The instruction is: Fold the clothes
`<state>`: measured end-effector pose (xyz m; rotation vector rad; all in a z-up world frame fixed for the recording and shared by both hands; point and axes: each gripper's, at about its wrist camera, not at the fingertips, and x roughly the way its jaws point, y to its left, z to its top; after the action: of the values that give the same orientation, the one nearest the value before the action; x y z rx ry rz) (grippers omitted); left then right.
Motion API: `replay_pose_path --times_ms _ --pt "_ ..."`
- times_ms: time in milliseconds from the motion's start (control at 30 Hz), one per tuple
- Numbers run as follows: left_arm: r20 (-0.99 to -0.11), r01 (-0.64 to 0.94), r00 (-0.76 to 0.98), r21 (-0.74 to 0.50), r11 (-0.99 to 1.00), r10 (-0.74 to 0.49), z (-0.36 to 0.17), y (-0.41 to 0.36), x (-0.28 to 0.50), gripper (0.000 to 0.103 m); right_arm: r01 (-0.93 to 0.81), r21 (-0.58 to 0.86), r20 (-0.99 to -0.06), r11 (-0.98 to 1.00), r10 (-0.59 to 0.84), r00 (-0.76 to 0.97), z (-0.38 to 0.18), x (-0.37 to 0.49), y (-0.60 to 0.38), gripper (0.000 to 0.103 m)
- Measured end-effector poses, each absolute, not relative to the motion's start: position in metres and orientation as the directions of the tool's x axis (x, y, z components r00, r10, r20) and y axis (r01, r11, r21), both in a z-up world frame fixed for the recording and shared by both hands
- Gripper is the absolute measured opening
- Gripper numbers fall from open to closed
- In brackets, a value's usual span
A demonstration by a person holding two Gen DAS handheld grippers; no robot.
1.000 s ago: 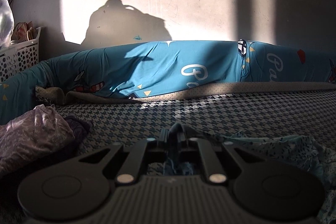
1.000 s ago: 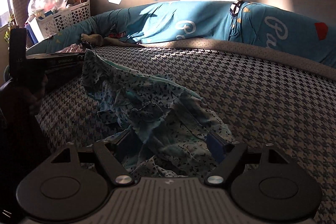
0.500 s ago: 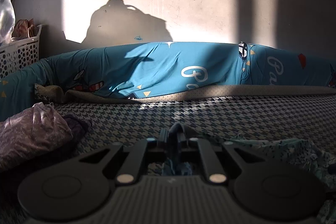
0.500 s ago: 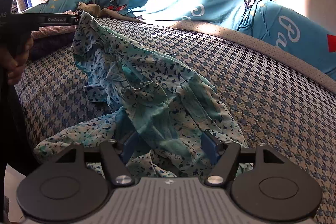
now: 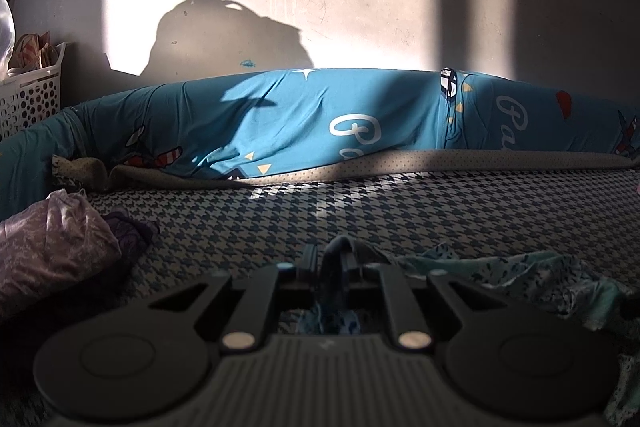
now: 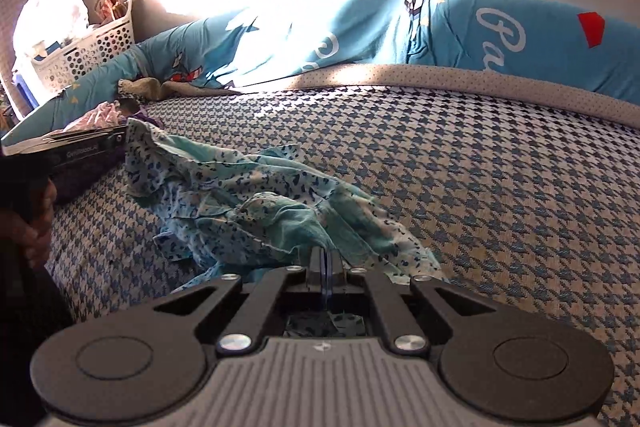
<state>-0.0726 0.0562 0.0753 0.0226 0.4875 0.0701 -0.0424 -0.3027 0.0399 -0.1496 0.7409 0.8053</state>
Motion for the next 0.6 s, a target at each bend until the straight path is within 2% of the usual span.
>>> replay_pose_path --times_ms 133,200,267,333,433,600 --pt "-0.469 -0.072 0.880 0.035 0.997 0.080 0.075 0.057 -0.072 0.011 -0.776 0.132 -0.662 0.617 0.638 0.394 0.041 -0.056 -0.295 0.008" --pt "-0.470 -0.075 0.879 0.037 0.997 0.084 0.075 0.057 -0.072 0.011 -0.762 0.151 -0.650 0.630 0.644 0.403 0.043 -0.054 -0.298 0.012" --pt "-0.471 -0.079 0.878 0.036 0.996 0.086 0.075 0.057 -0.072 0.011 -0.735 0.173 -0.639 0.656 0.643 0.424 0.046 -0.049 -0.303 0.020" --pt "-0.472 -0.082 0.877 0.035 0.996 0.089 0.075 0.058 -0.072 0.011 -0.704 0.189 -0.621 0.685 0.639 0.455 0.049 -0.042 -0.309 0.022" --pt "-0.474 -0.082 0.876 0.033 0.996 0.088 0.075 0.058 -0.071 0.011 -0.667 0.101 -0.638 0.738 0.562 0.526 0.045 -0.036 -0.305 0.023" --pt "-0.474 -0.076 0.877 0.030 0.997 0.081 0.074 0.055 -0.070 0.011 -0.670 0.000 -0.691 0.743 0.484 0.537 0.032 -0.027 -0.292 0.023"
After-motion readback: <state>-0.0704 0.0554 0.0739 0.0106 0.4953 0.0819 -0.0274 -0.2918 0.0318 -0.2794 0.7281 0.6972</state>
